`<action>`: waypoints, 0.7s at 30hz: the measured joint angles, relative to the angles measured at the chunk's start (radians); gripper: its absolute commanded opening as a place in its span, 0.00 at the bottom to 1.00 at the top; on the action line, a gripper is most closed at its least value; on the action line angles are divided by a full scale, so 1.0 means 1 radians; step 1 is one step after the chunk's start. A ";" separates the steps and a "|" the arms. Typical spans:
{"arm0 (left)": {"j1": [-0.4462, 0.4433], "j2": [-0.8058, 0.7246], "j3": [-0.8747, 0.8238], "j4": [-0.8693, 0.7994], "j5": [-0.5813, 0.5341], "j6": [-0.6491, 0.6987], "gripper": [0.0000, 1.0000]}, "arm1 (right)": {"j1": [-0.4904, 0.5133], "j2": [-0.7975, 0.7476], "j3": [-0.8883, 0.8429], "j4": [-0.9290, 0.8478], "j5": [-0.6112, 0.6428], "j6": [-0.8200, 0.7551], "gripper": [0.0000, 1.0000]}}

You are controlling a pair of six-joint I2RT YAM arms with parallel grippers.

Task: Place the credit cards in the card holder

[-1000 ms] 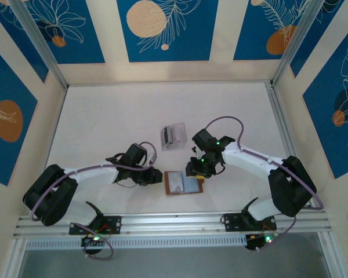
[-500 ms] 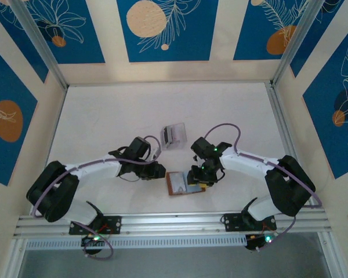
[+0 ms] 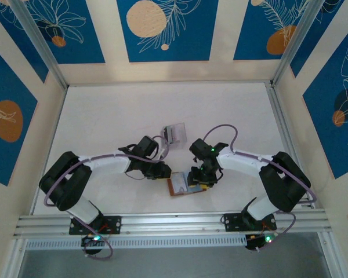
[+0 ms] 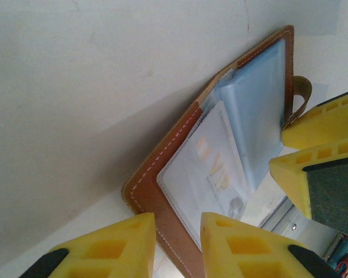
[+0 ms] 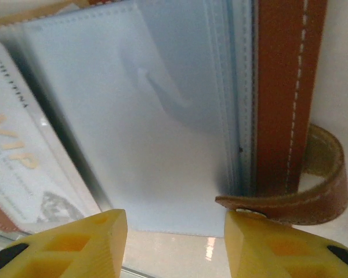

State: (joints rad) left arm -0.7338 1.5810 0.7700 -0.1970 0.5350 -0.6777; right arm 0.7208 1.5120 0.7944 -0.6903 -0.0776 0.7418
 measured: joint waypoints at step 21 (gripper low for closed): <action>-0.022 0.087 -0.019 0.087 0.012 -0.028 0.22 | 0.000 0.078 0.042 0.153 -0.138 0.015 0.49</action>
State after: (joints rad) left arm -0.7555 1.6680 0.7513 -0.1104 0.5472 -0.7055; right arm 0.7208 1.5902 0.8368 -0.5377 -0.2161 0.7567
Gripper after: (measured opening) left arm 0.221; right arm 0.488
